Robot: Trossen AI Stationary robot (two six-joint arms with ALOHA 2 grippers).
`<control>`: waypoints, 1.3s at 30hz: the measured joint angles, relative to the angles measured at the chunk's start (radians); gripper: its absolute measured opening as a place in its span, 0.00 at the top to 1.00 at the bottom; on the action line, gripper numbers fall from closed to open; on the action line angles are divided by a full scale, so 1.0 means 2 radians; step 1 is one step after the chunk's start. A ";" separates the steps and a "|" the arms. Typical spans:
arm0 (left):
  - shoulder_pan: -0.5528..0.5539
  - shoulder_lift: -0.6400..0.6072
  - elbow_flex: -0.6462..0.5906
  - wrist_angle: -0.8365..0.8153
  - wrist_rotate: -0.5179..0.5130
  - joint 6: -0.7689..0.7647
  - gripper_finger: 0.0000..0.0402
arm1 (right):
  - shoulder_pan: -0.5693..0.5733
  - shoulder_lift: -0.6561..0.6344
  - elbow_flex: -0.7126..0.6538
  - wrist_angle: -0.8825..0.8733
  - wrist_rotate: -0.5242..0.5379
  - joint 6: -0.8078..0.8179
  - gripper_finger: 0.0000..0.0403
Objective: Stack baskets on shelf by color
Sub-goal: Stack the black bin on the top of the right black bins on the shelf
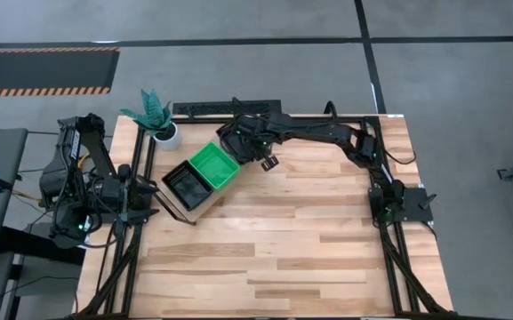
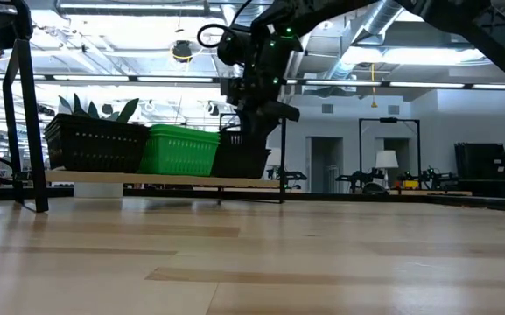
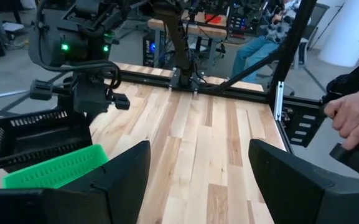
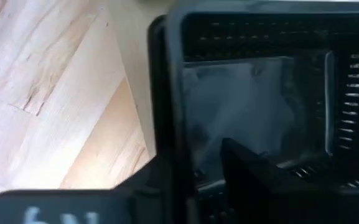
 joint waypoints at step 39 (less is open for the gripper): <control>0.000 0.042 0.000 0.011 0.043 -0.007 0.35 | 0.041 -0.057 0.026 0.043 -0.013 0.283 0.43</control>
